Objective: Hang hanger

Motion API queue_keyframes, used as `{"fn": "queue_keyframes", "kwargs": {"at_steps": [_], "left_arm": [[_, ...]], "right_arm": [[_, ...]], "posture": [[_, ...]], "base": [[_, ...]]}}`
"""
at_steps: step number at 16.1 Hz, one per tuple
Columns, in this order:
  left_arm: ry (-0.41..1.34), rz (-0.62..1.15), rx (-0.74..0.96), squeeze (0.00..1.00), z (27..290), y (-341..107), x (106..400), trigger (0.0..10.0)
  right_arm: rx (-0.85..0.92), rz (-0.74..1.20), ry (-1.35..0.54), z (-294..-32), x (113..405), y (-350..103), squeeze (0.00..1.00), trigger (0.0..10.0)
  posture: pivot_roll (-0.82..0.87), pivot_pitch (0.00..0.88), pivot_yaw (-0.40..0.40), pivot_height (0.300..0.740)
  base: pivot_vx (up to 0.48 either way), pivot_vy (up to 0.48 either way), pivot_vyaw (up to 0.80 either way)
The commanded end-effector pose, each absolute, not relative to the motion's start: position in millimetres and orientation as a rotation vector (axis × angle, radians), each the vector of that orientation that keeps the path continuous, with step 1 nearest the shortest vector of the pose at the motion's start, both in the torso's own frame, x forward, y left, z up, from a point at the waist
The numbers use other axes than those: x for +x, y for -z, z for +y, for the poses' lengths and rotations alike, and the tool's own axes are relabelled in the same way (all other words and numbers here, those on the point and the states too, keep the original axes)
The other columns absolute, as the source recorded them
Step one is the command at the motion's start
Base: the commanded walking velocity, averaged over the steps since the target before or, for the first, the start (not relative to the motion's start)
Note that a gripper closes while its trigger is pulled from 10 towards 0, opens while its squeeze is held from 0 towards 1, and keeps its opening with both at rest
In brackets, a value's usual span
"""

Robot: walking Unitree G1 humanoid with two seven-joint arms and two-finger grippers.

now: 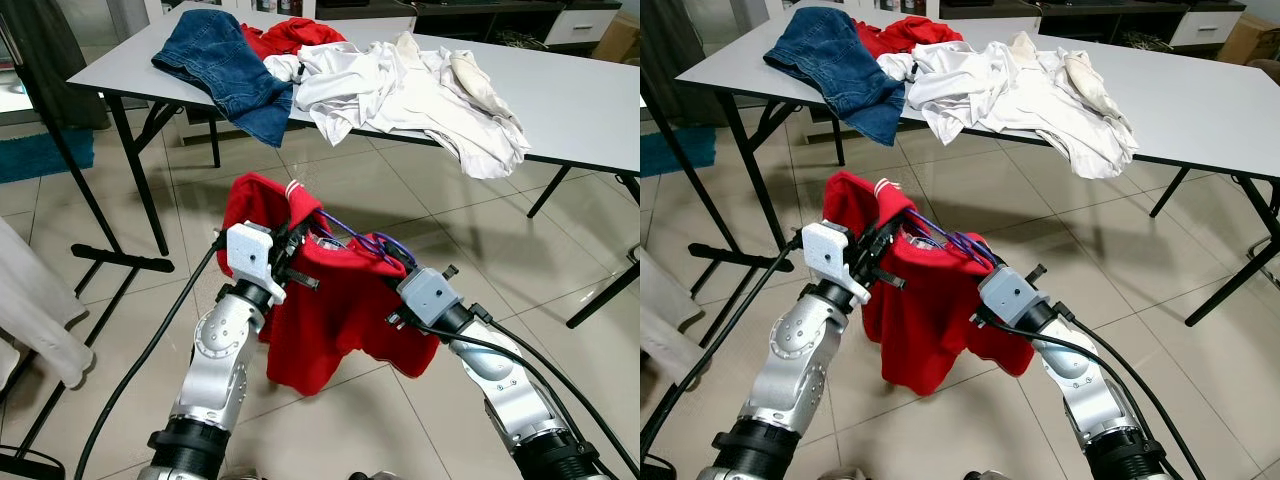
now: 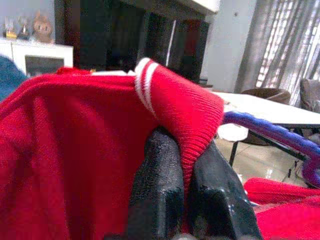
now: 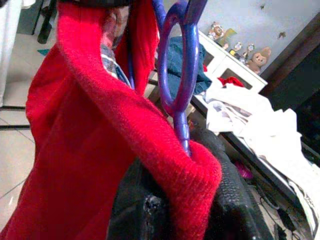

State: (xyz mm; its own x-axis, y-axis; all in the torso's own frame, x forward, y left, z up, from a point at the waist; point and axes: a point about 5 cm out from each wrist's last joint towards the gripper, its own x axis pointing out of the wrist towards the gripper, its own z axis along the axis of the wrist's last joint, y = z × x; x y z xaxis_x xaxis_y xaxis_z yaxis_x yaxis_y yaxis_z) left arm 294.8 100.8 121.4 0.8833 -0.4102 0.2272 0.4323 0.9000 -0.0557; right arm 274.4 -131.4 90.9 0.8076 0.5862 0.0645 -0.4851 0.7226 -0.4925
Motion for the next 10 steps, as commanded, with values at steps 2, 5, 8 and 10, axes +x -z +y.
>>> {"fn": "queue_keyframes", "kwargs": {"at_steps": [2, 5, 8, 10], "left_arm": [[0.423, -0.206, -0.111, 0.0, 103.5, -124.6, 299.2, 10.0], [0.453, -0.257, -0.017, 1.0, 105.1, -127.2, 294.9, 10.0], [0.563, -0.348, 0.166, 1.0, 97.2, -134.7, 286.7, 10.0], [0.595, -0.446, 0.174, 1.0, 97.8, -147.3, 282.8, 10.0]], "right_arm": [[-0.473, -0.267, -0.583, -133.2, 275.5, -101.3, 0.0, 10.0], [-0.482, -0.269, -0.582, -133.7, 276.0, -101.5, 0.0, 10.0], [-0.501, -0.255, -0.575, -137.0, 278.0, -99.1, 0.0, 10.0], [-0.511, -0.242, -0.561, -139.2, 280.0, -97.8, 0.0, 10.0]], "posture": [[0.21, 0.031, -0.038, 0.74], [0.21, 0.028, -0.037, 0.74], [0.22, 0.027, -0.036, 0.74], [0.22, 0.027, -0.033, 0.74]], "base": [[0.0, 0.0, 0.0], [0.0, 0.0, 0.0], [0.0, 0.0, 0.0], [0.0, 0.0, 0.0]]}}
